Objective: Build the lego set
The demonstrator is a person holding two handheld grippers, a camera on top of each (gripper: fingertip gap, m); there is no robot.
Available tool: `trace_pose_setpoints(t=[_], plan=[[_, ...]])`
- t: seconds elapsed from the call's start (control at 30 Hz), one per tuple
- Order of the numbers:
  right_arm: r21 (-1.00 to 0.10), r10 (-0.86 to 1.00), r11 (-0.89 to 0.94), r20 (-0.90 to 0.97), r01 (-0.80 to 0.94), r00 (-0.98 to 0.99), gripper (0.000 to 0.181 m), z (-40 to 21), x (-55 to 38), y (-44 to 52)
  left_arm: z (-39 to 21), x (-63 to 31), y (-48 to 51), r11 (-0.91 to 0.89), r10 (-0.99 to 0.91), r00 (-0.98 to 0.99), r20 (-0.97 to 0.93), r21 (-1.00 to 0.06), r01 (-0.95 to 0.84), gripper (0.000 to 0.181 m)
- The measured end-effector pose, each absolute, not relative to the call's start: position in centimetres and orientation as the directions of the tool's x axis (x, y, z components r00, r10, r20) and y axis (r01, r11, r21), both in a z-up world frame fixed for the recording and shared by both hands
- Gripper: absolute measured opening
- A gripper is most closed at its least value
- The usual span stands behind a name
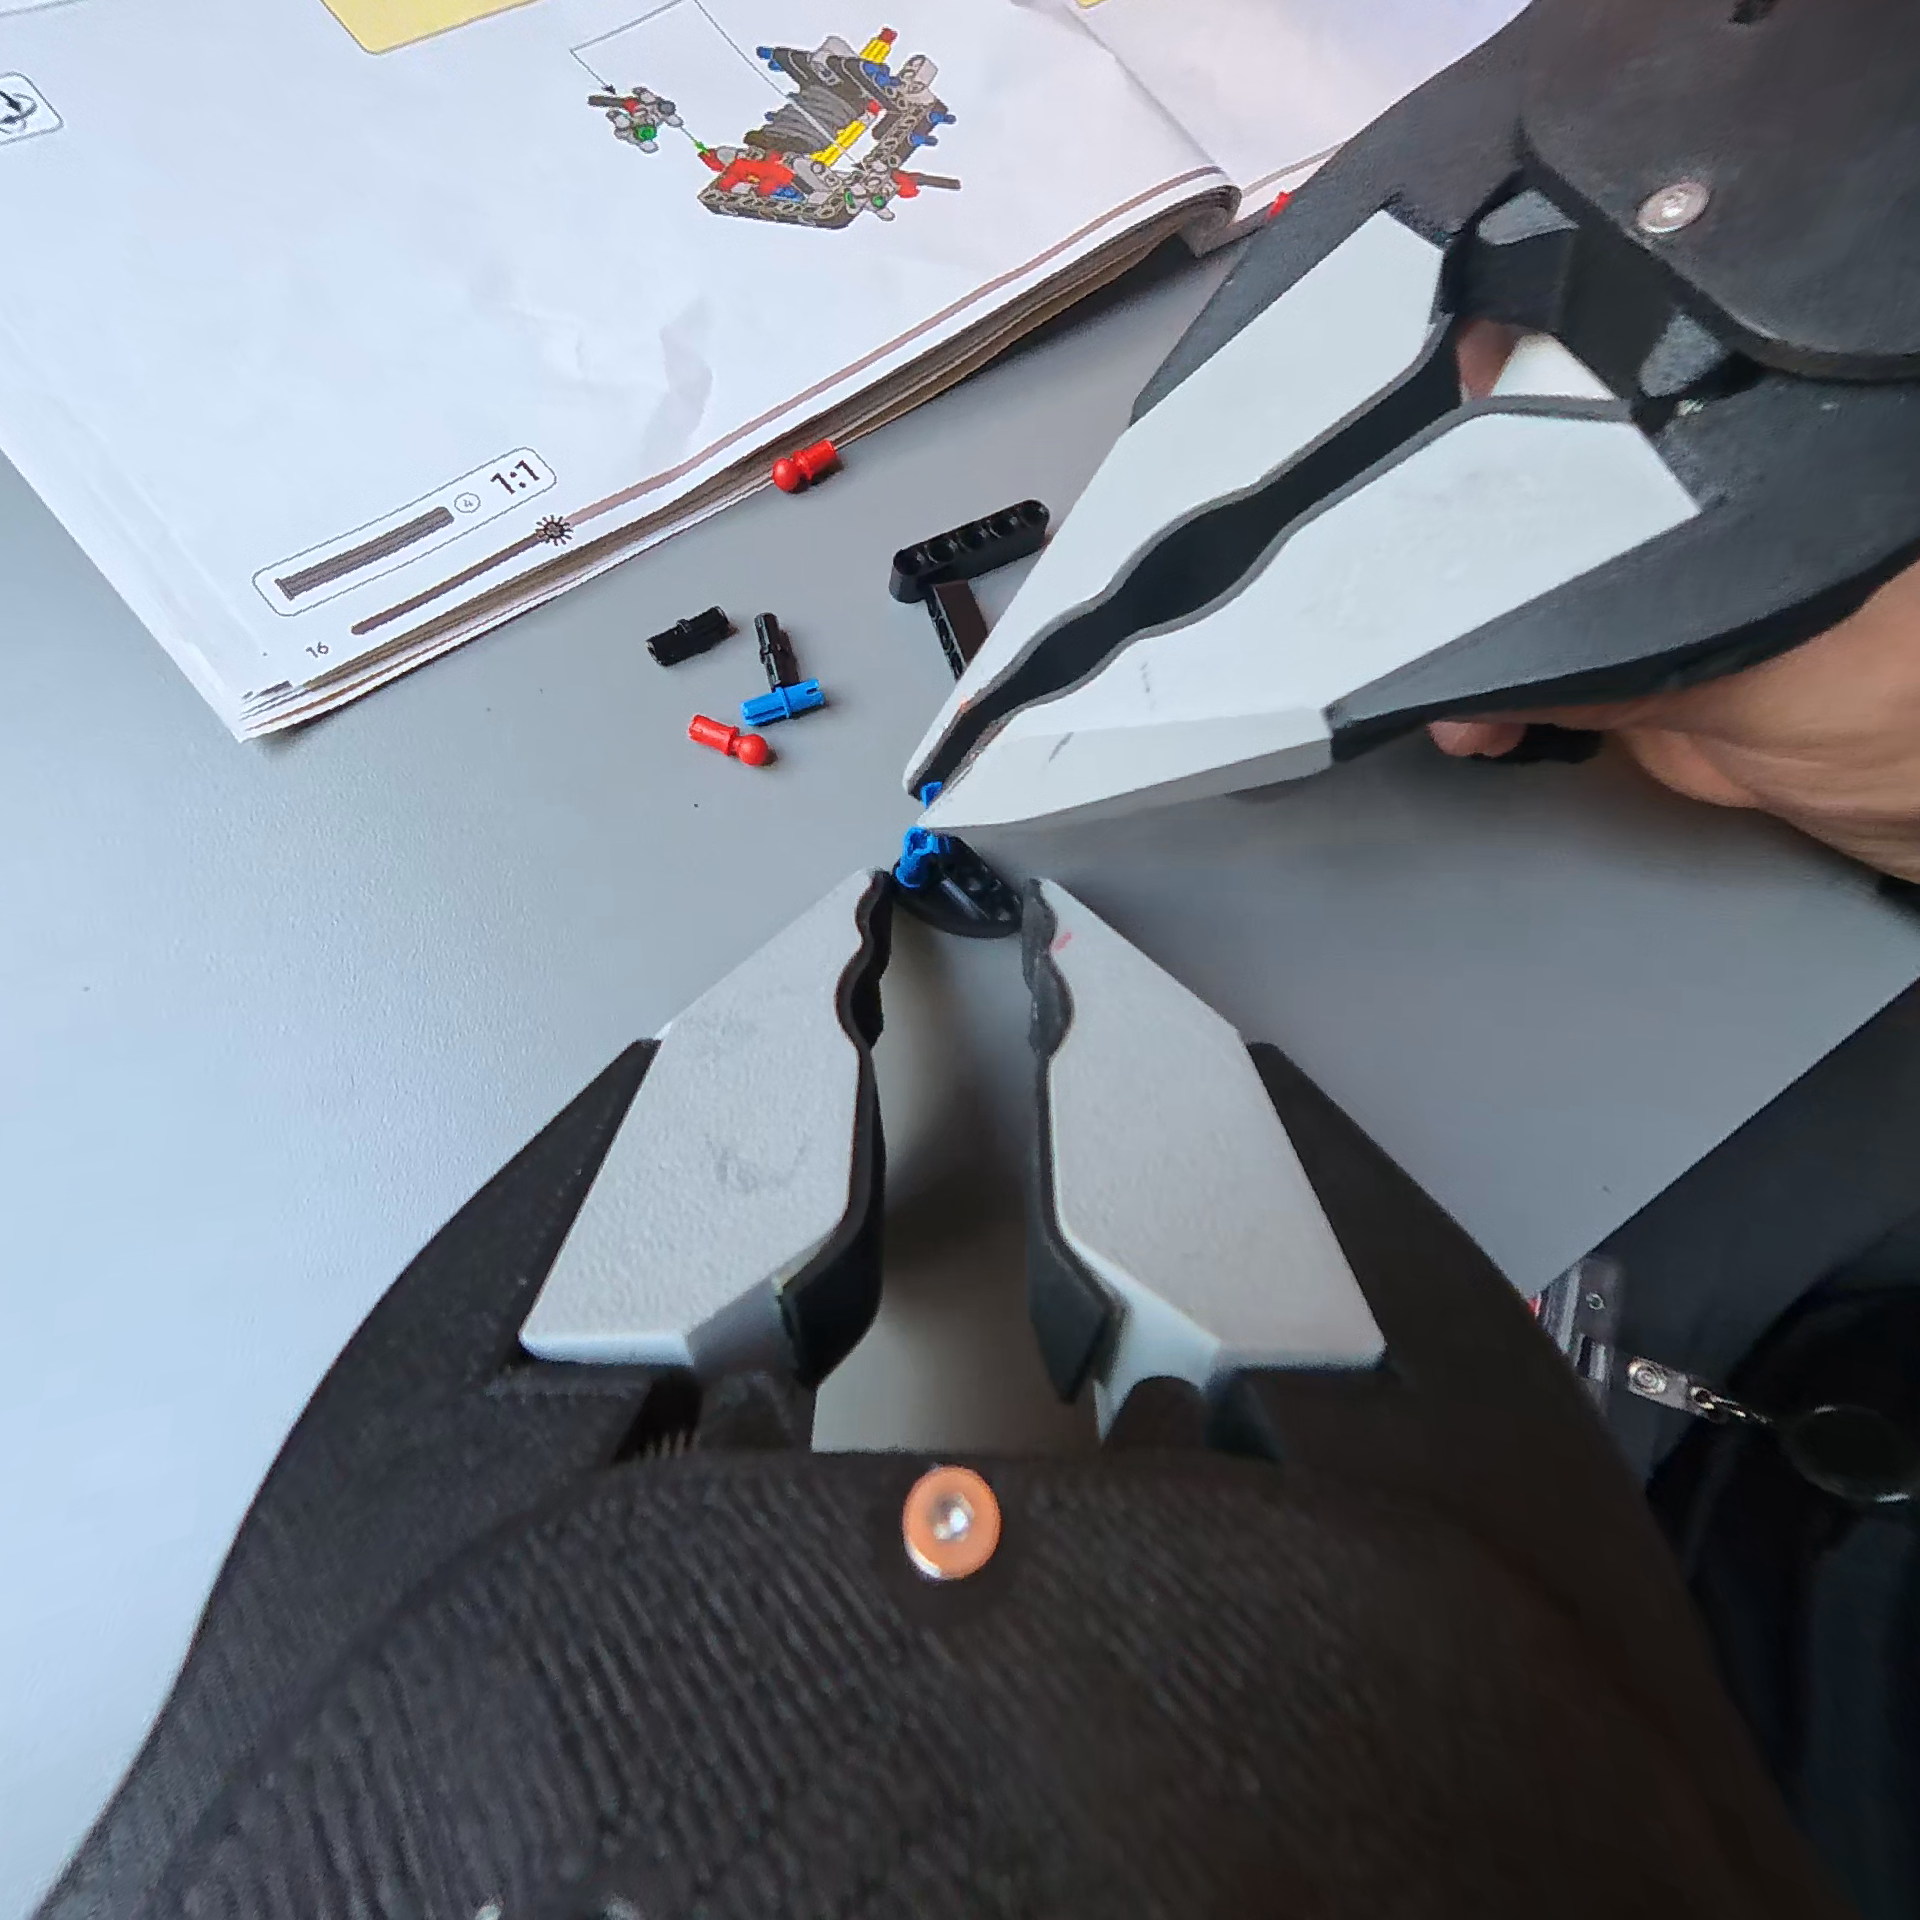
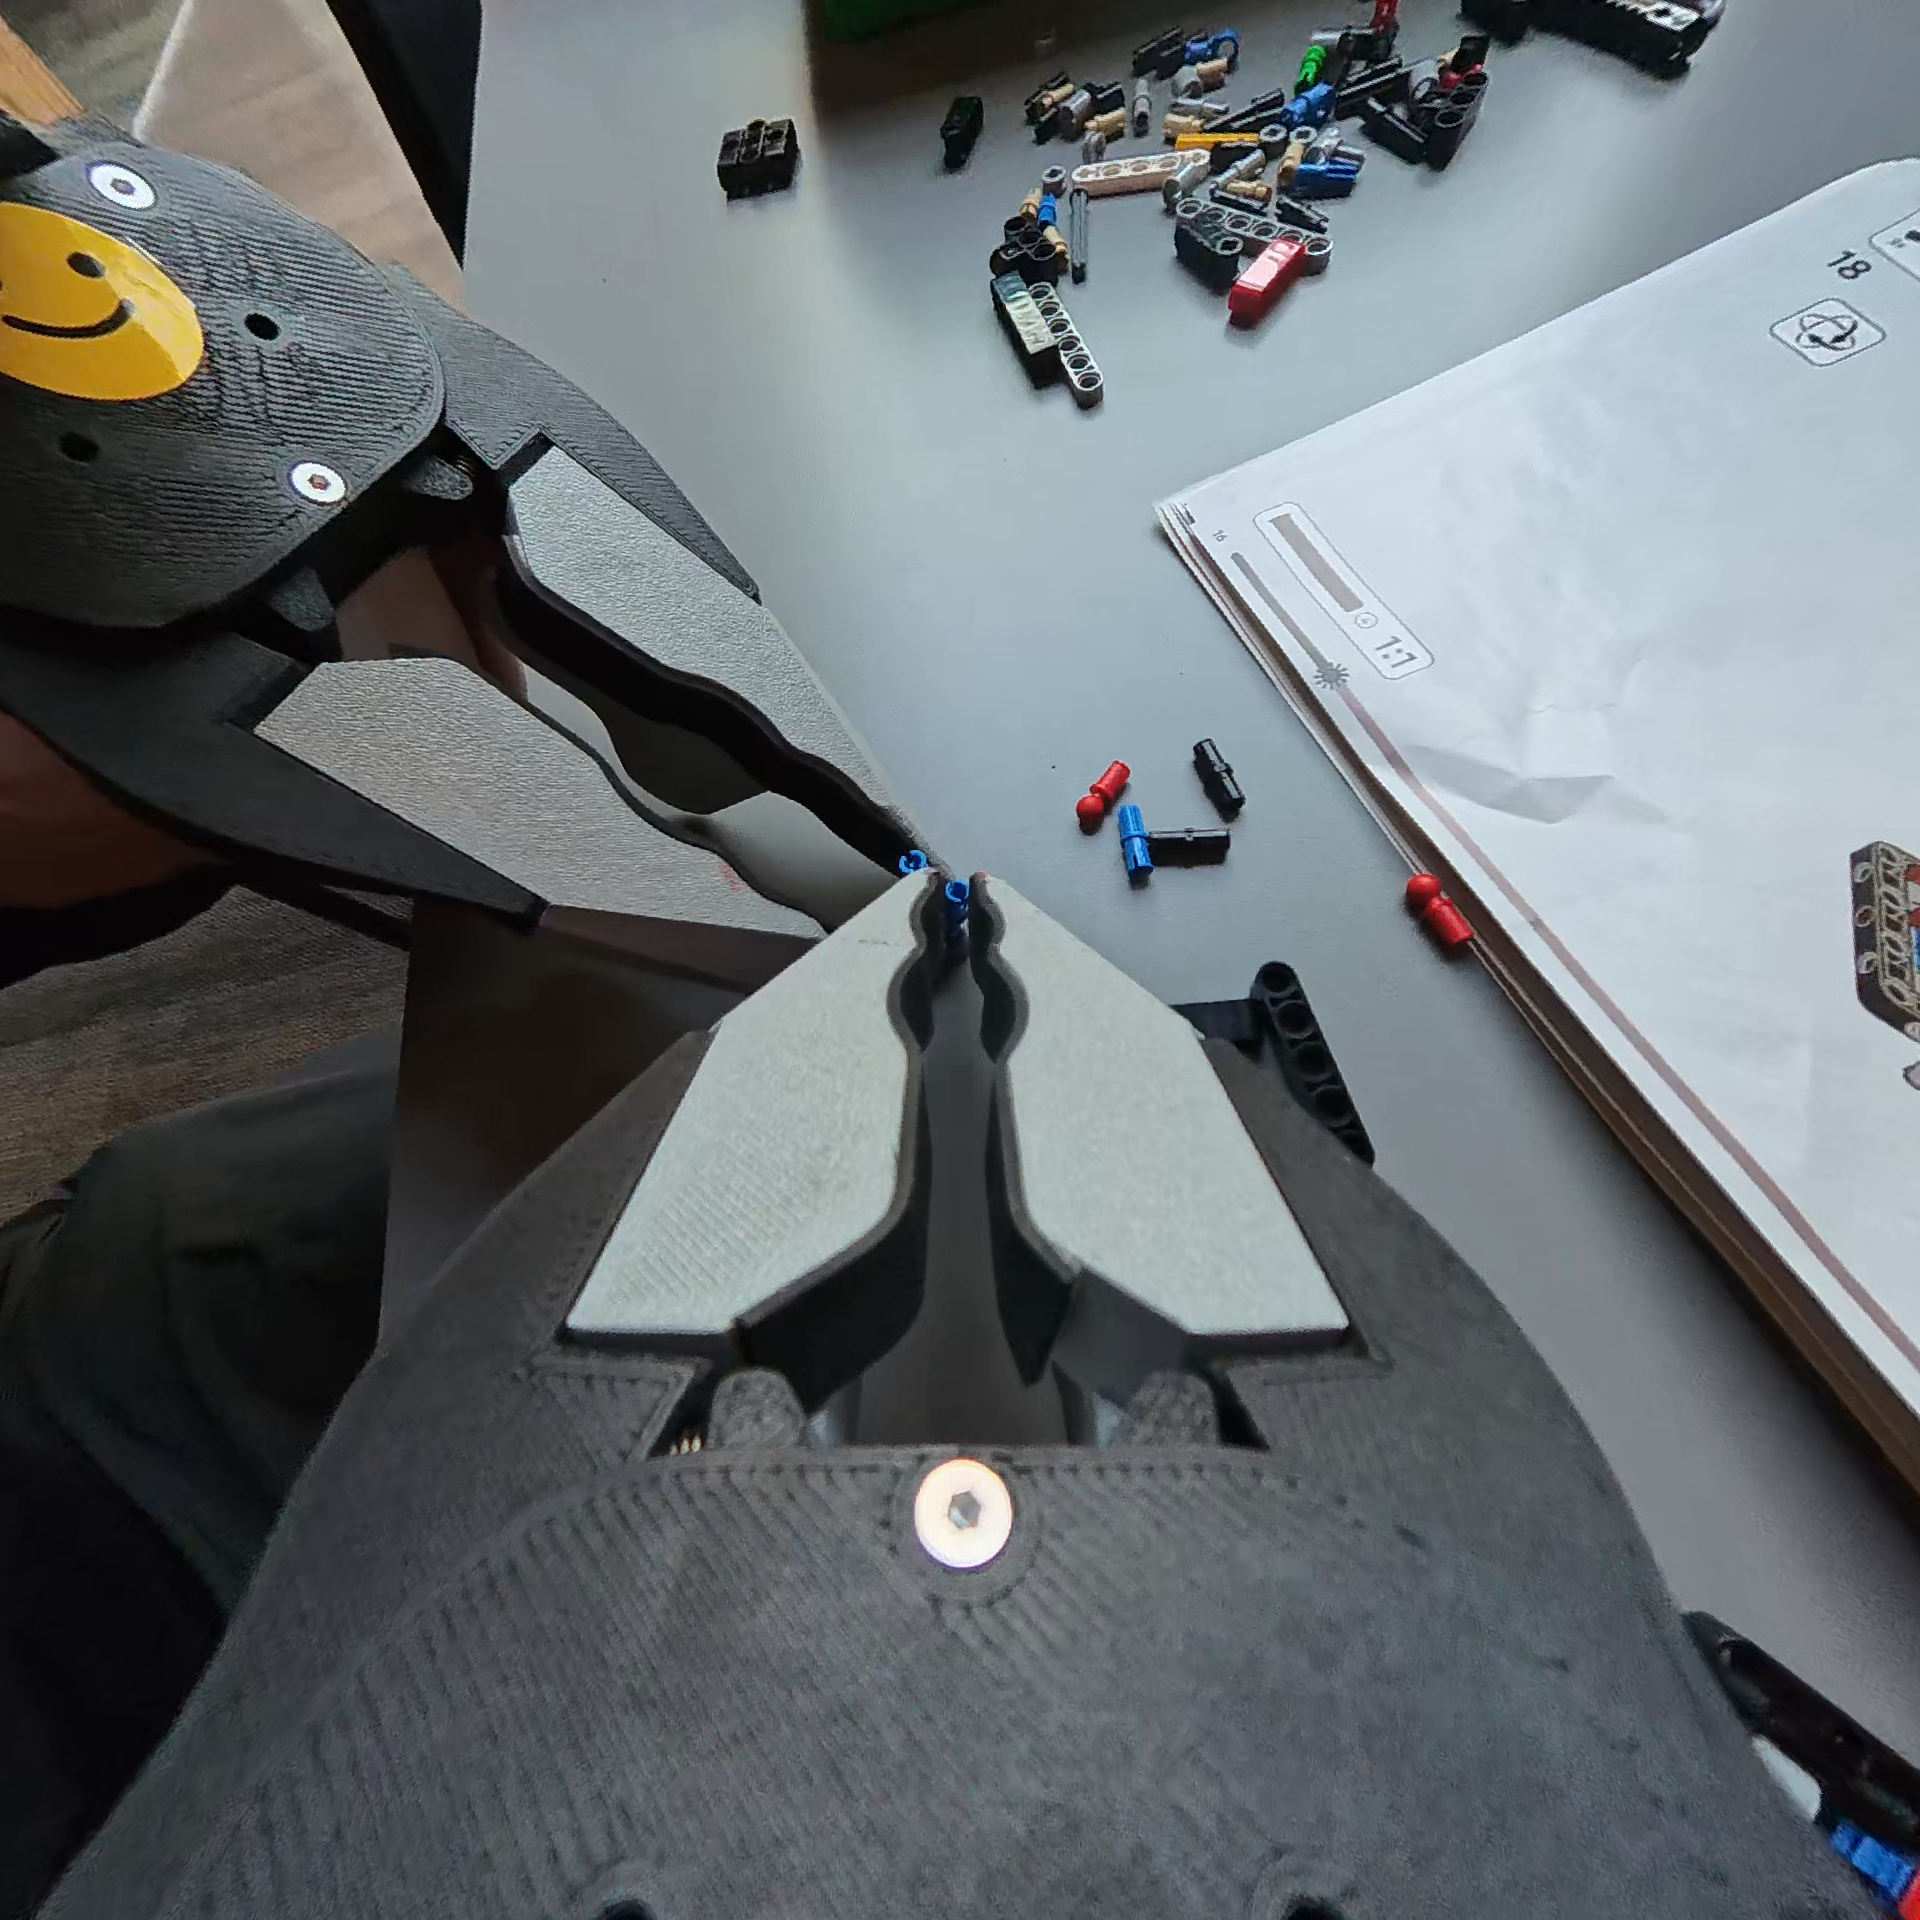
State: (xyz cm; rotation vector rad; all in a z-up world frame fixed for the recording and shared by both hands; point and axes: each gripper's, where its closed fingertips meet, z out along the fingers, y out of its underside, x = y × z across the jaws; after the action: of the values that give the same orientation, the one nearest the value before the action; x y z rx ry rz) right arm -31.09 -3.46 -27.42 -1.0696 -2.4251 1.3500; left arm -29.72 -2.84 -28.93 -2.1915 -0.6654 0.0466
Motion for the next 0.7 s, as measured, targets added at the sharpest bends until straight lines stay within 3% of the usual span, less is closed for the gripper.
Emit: trace_pose_setpoints(t=[0.7], plan=[[-0.788, 0.621, 0.484, 0.003, 0.381, -0.784, 0.002, -27.66, -30.73, -3.48, -28.98, -29.75, -2.96, -0.51, 0.478, 0.855, 0.201, -0.73, 0.456, 0.022]])
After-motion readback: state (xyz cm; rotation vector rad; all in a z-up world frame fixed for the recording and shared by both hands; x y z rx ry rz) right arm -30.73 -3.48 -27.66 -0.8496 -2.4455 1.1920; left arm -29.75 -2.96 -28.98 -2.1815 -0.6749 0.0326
